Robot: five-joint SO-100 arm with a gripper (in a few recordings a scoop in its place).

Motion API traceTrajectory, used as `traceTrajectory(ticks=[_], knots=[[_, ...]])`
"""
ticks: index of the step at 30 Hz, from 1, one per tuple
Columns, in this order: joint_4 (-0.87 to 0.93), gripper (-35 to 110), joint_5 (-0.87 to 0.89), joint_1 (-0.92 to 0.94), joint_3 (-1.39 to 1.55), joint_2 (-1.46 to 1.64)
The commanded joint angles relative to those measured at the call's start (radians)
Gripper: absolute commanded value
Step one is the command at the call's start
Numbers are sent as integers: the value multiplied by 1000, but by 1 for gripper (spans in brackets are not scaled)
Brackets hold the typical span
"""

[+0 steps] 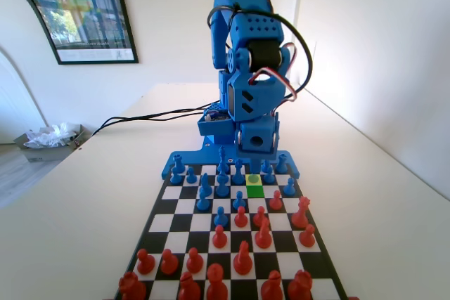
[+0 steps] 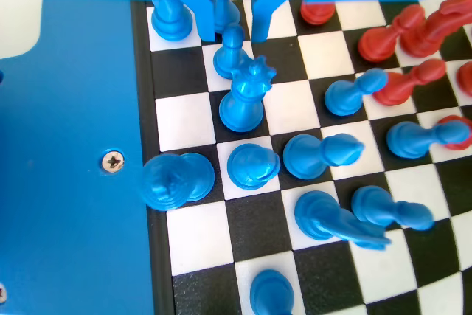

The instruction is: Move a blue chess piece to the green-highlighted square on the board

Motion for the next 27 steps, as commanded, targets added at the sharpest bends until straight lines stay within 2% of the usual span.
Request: traceTrajectory(ticks=[1,15,27], knots=[[-6,8,-15,-9,11,-3],[-72,8,-25,-3,48,-23],[-89,1,-54,11,49,-23]])
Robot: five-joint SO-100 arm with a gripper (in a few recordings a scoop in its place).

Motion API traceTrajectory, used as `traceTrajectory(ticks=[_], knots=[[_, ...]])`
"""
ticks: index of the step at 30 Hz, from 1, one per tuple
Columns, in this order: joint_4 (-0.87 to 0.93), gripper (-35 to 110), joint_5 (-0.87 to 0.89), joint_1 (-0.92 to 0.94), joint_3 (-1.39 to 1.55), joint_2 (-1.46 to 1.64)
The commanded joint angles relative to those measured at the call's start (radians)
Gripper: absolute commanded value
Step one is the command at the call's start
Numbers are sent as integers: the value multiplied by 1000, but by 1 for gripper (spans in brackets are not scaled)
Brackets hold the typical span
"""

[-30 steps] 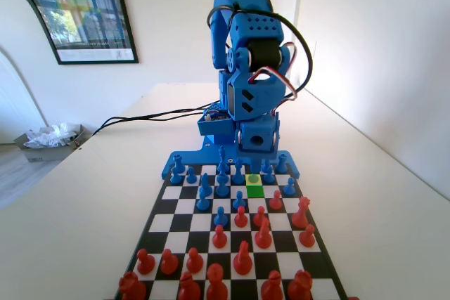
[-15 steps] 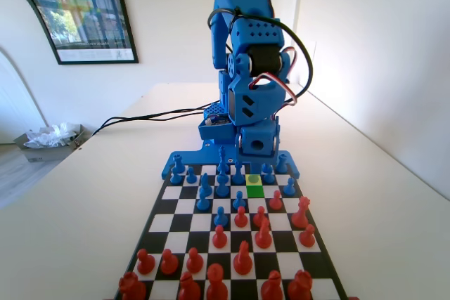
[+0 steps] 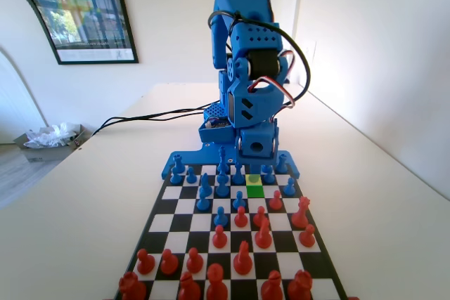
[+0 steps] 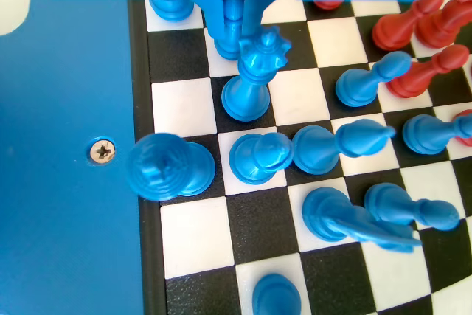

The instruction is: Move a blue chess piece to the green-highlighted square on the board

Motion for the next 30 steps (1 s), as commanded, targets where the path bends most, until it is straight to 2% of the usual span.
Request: traceTrajectory(ticks=[1,9,13,30], knots=[[15,1,-20,0,-11,14],[242,1,43,-5,-196,20],[287,1,66,-2,-261,15],[213,1,117,18,-339,-129]])
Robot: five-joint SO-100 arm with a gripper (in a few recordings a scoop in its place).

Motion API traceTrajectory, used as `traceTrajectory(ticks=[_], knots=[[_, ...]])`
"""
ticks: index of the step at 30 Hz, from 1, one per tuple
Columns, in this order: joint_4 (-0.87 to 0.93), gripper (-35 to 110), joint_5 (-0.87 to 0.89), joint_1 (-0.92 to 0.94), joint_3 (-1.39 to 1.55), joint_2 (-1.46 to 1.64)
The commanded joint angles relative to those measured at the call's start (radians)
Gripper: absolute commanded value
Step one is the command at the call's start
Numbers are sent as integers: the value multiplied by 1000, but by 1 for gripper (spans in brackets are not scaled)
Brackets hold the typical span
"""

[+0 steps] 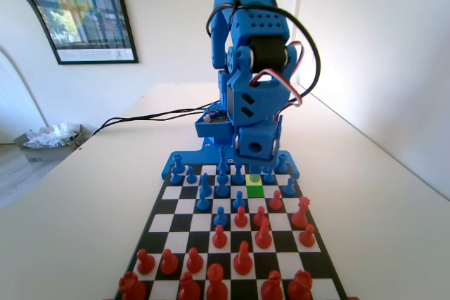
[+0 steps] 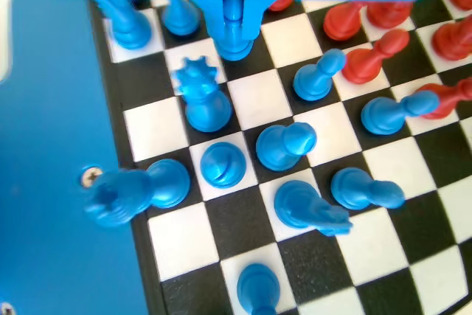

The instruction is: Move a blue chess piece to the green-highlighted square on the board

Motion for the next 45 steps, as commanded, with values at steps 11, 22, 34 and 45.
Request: traceTrajectory(ticks=[11,22,34,45], knots=[[-46,1,5,-8,-80,-35],[-103,8,11,-2,-44,-37],[-112,11,41,-28,-35,-28],[-67,11,97,-83,-18,29]])
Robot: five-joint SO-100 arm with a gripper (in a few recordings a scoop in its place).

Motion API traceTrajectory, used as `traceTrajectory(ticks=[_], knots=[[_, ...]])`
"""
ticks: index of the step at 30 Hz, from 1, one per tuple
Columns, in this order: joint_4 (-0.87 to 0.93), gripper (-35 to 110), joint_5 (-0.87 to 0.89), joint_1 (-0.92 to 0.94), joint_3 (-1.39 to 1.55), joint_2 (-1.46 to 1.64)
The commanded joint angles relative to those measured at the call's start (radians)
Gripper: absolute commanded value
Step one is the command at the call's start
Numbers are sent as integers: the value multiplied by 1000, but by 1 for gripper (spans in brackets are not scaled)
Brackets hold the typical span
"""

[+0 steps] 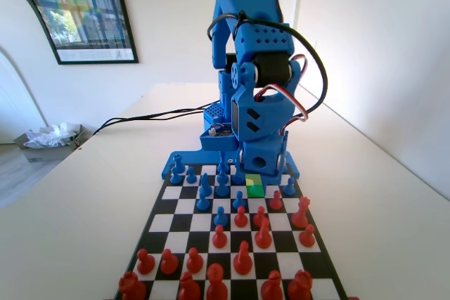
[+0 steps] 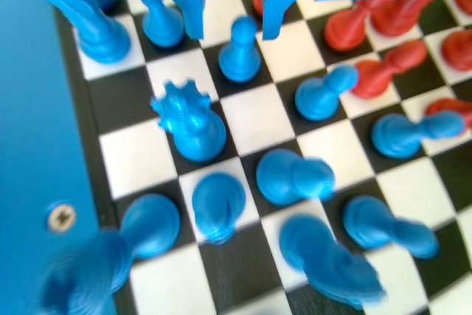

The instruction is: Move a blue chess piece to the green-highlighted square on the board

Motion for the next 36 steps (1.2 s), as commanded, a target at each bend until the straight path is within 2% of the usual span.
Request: traceTrajectory(ticks=[1,22,26,31,36], knots=[[43,10,21,-35,-15,92],[261,1,161,-57,-186,218],[278,1,322,-61,-213,301],[390,1,586,-48,-285,466],[497,1,742,-14,-318,621]])
